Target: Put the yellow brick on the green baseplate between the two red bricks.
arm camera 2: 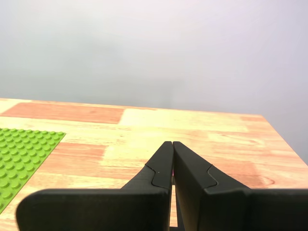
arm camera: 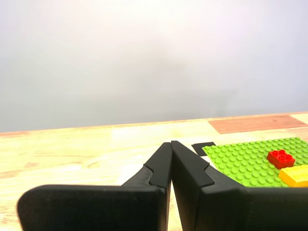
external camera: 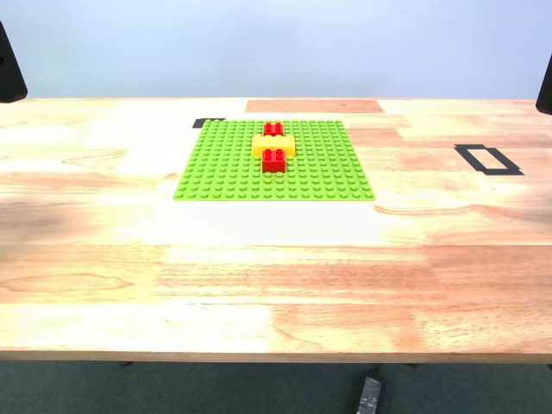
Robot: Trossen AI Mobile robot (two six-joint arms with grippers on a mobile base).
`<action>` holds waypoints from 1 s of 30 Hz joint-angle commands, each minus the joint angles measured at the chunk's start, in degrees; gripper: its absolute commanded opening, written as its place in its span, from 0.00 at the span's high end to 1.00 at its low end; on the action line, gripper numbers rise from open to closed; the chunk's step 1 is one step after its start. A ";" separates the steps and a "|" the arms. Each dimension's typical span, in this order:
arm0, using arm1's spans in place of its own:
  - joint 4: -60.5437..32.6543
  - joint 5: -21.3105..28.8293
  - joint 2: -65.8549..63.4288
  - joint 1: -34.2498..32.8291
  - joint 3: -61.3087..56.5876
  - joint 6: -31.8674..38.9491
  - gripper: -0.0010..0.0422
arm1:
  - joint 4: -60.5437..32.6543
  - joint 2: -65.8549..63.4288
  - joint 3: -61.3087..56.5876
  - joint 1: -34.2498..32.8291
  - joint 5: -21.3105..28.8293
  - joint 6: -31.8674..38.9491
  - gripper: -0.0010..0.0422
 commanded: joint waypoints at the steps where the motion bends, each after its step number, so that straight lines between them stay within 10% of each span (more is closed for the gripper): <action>1: 0.20 0.02 0.02 0.00 -0.11 0.02 0.98 | 0.61 0.00 0.02 0.00 -0.39 0.04 0.98; 30: -2.49 0.24 0.02 0.00 0.94 -4.39 0.98 | -1.84 0.11 0.02 -0.09 -0.70 1.51 0.98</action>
